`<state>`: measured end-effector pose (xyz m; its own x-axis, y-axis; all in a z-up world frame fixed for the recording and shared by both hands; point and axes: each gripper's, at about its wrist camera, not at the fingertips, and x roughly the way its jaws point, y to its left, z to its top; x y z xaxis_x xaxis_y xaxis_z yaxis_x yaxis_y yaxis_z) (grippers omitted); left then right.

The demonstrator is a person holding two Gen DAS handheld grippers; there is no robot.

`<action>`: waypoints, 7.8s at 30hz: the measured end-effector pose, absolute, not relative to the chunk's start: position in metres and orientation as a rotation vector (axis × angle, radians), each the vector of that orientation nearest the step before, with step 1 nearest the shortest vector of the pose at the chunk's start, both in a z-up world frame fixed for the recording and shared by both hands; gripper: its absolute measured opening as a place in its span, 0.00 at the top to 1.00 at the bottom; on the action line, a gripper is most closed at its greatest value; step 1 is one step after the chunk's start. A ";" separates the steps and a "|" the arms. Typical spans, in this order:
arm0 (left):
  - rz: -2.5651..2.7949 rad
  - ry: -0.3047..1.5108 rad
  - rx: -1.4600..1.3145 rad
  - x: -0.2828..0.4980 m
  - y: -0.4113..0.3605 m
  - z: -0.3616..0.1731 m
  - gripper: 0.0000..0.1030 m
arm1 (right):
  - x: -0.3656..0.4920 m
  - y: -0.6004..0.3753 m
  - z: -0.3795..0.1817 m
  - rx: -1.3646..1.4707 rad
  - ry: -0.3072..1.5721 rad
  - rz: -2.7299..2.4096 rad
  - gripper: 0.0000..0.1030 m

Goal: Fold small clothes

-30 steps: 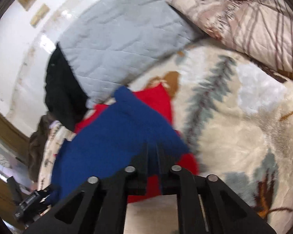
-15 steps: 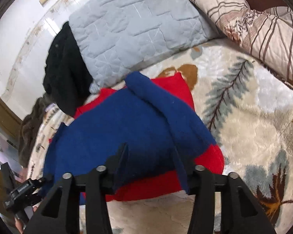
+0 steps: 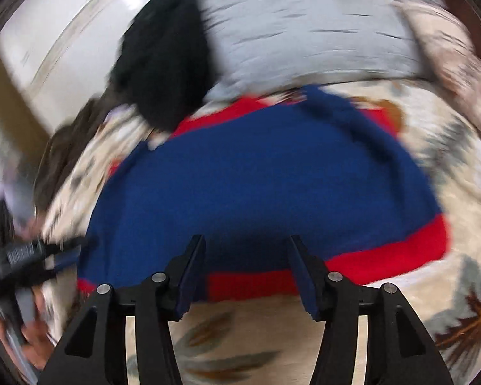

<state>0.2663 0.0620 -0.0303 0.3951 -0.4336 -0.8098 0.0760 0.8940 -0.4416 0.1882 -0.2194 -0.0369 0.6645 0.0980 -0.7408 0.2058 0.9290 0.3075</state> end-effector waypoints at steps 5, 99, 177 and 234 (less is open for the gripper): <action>-0.375 1.265 -0.306 0.288 0.058 -0.048 0.36 | 0.206 -0.178 -0.057 0.218 0.952 -0.026 0.42; -0.622 1.259 -0.238 0.341 -0.183 0.047 0.44 | 0.066 -0.395 -0.046 1.177 0.349 -0.216 0.64; -0.554 1.212 -0.201 0.293 -0.163 -0.005 0.34 | 0.191 -0.424 -0.034 0.715 0.740 -0.064 0.54; -0.564 1.111 -0.207 0.261 -0.149 -0.004 0.52 | 0.186 -0.380 -0.037 0.602 0.680 0.111 0.67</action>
<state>0.2614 -0.1492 -0.0035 0.3212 -0.5261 -0.7874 0.3253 0.8422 -0.4300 0.1860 -0.3804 -0.0367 0.7786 0.2870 -0.5580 0.0947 0.8253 0.5567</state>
